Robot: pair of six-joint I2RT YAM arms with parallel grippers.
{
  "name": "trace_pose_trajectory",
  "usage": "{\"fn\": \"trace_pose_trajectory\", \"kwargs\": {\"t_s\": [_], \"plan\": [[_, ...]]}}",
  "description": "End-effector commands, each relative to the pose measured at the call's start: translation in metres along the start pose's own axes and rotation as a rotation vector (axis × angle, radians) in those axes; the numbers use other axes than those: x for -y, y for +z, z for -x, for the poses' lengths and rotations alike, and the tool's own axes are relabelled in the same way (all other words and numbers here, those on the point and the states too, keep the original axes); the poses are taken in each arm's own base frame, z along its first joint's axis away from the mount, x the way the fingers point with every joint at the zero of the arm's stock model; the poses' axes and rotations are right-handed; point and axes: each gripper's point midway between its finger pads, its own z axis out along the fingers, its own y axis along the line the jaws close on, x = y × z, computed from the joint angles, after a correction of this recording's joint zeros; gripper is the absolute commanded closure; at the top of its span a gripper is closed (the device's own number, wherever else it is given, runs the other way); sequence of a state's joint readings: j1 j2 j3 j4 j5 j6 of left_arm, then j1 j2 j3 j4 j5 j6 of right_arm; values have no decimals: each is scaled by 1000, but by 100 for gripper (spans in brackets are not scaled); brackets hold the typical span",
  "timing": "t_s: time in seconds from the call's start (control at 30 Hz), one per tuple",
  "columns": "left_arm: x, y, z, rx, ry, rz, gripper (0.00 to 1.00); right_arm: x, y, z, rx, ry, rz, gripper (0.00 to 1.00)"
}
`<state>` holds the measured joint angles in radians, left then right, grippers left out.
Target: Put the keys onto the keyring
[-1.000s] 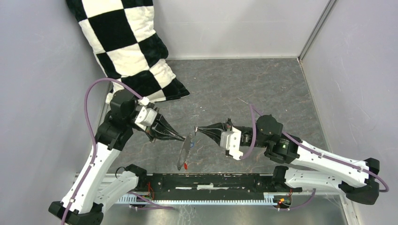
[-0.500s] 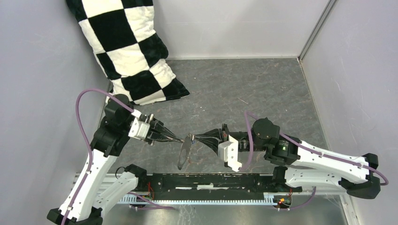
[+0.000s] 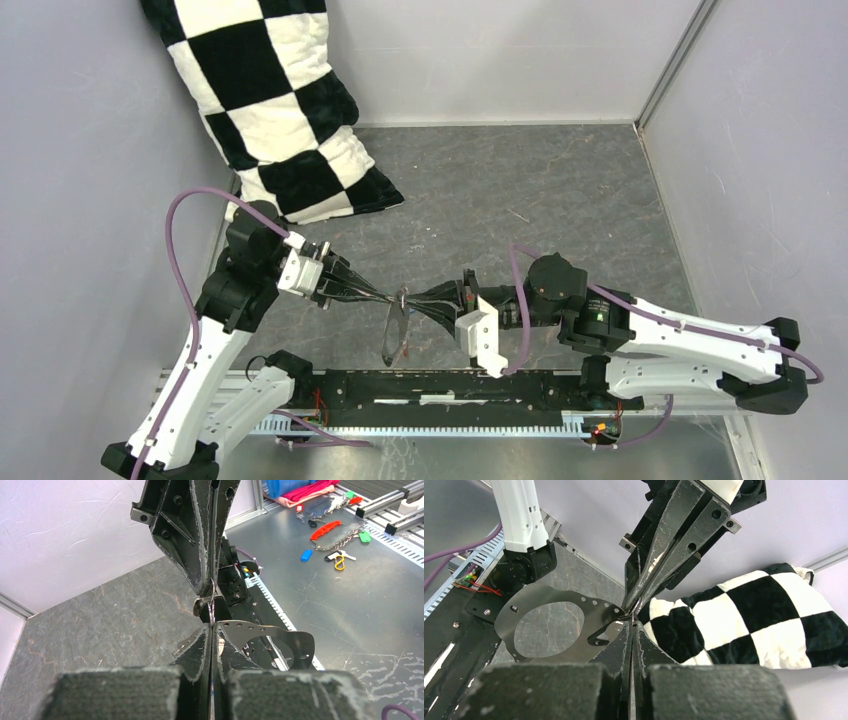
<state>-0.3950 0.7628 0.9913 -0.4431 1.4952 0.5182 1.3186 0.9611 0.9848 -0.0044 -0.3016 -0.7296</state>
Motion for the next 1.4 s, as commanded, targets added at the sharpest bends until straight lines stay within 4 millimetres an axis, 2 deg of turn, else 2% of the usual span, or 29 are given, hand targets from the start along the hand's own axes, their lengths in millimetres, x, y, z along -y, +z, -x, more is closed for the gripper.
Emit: {"fn": "trace_pose_trajectory", "kwargs": {"t_s": [0.0, 1.37], "plan": [[0, 0, 6, 8, 46, -10, 98, 20, 0, 19, 28, -34, -46, 99], [6, 0, 4, 13, 29, -19, 98, 23, 15, 26, 14, -61, -10, 100]]}}
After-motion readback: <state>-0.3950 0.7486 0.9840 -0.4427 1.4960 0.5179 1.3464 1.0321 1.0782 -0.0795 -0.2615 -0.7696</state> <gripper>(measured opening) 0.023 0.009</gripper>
